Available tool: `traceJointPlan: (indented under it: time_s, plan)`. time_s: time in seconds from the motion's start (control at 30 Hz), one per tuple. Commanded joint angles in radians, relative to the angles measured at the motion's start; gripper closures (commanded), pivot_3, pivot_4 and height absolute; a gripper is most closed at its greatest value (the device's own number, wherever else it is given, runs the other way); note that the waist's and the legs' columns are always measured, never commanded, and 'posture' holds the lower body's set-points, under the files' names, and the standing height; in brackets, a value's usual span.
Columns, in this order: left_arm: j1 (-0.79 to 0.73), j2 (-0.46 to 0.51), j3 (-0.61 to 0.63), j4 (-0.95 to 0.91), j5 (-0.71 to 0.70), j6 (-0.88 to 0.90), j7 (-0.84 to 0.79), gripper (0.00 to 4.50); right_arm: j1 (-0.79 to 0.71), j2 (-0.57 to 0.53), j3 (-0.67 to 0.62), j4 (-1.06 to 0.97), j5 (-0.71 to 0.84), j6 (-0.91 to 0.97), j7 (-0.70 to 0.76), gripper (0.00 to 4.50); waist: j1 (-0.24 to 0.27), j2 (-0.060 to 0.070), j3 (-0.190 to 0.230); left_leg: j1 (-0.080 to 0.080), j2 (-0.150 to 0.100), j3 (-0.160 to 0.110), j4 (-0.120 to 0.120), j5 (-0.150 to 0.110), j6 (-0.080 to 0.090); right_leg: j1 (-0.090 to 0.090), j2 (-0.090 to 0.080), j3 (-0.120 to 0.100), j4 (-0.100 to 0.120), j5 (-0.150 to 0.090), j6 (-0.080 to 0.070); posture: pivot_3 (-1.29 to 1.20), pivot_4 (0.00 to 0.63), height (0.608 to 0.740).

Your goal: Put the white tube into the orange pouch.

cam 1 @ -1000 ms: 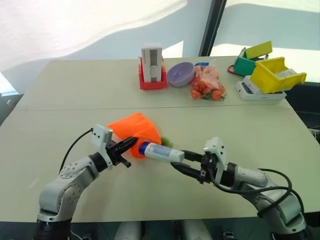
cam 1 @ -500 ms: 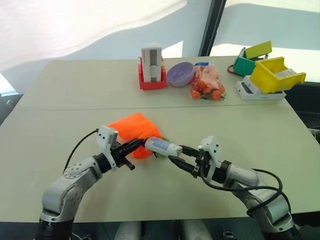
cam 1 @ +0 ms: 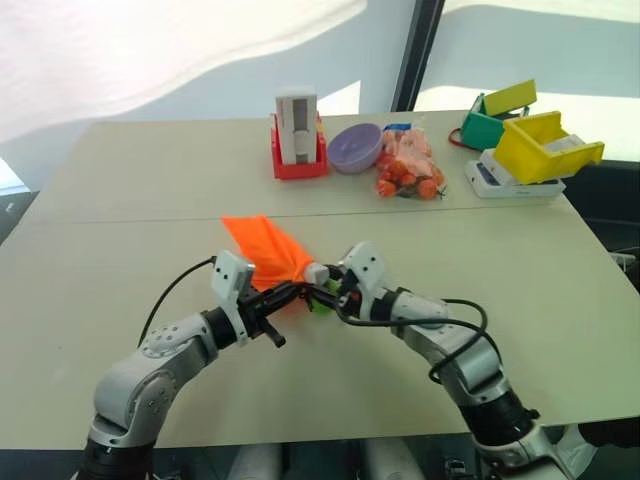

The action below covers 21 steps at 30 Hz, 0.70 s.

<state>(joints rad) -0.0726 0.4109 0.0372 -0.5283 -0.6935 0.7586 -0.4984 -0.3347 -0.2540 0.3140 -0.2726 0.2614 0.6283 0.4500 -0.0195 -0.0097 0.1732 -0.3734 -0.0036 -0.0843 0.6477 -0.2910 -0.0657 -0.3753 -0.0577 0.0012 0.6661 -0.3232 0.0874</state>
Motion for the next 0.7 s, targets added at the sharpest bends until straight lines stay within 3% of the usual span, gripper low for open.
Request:
traceJointPlan:
  time_s: [0.03,0.17,0.43,0.53,0.7]
  plan:
    - [0.008,0.005,0.014,-0.042,-0.046,-0.002,-0.026,4.50,-0.027,0.044,0.014,0.011,-0.051,0.007,-0.064,2.61,0.003,0.000,0.000,0.000,0.000,0.000,0.000,0.000,0.000,0.000,0.000,0.000,0.000,0.000,0.000,0.00,0.150,0.740]
    - [0.039,0.025,0.072,-0.046,-0.078,0.009,-0.021,4.50,-0.010,0.060,0.005,-0.006,-0.069,-0.007,-0.079,2.61,0.004,0.000,0.000,-0.001,-0.001,0.001,0.000,0.000,0.000,0.000,-0.004,0.000,-0.001,0.000,0.000,0.00,0.150,0.740]
    - [0.058,0.092,0.127,-0.028,-0.095,0.008,-0.037,4.50,0.036,0.054,-0.140,-0.107,0.071,0.013,-0.020,2.61,0.005,0.001,0.001,-0.001,0.000,0.000,0.000,0.000,0.000,0.000,-0.003,0.000,-0.001,0.000,0.000,0.00,0.150,0.740]
    - [0.026,0.097,0.109,-0.045,-0.129,0.026,-0.042,4.50,0.044,0.071,-0.187,-0.126,0.114,0.041,-0.040,2.61,0.006,0.001,0.001,-0.001,-0.001,0.000,0.000,0.000,0.000,0.000,-0.004,0.000,-0.001,0.000,0.000,0.00,0.150,0.740]
    - [-0.048,0.048,0.031,-0.076,-0.154,0.050,-0.005,4.50,0.049,0.044,-0.118,-0.153,0.097,0.061,-0.019,2.61,0.004,0.001,0.001,-0.001,-0.001,0.000,0.000,0.000,0.000,0.000,-0.003,0.000,-0.001,0.000,0.000,0.00,0.150,0.740]
